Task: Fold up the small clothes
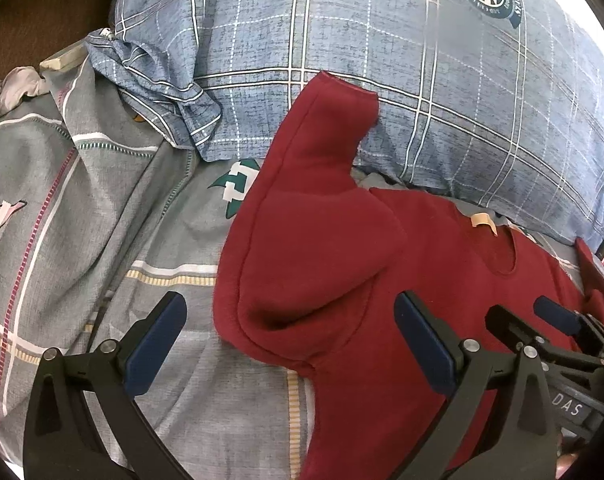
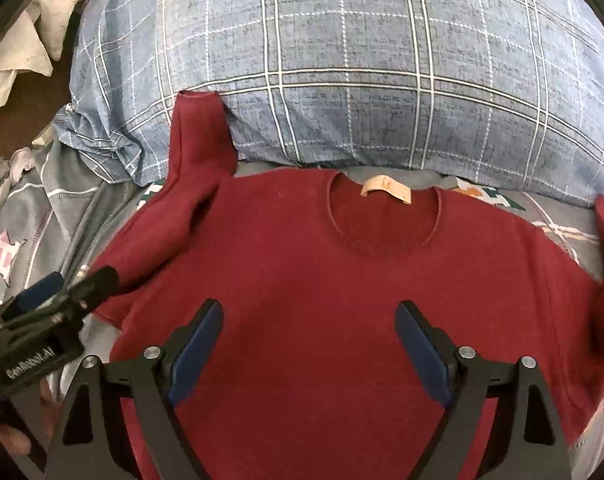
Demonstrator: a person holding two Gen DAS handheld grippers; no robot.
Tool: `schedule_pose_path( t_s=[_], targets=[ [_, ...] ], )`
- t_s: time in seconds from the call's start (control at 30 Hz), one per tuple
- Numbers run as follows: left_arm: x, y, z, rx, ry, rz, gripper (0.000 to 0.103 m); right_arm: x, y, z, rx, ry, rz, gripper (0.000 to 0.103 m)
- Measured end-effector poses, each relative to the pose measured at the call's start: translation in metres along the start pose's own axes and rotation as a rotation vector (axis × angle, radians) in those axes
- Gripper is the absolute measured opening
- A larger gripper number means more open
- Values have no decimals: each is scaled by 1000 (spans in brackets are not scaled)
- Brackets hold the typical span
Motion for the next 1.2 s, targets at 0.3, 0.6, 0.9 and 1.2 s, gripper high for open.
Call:
schedule_pose_path(
  t_s=[0.3,0.6,0.9,1.2],
  targets=[
    [2,0,0,3,5,6,103,7,-1,3,8,21,-9,89],
    [56,8,7,-10,132,125,103,33,3,40,-34,37,18,88],
    [85,5,11,7,234,110,103,127,-50,120,-16,135,141,87],
    [108,2,15,12,281,140,103,174,-140,151,107,160,10,85]
  ],
)
Point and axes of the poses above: each gripper's, at about its wrist camera, not at the fingertips, and y roughly against the way its jaws point, x to its left, z to its top, the point moved 3 cm from there along -y, roughly the way its jaws point, and after that the axes turned 9 degrees about x, right-handed, at the moved point
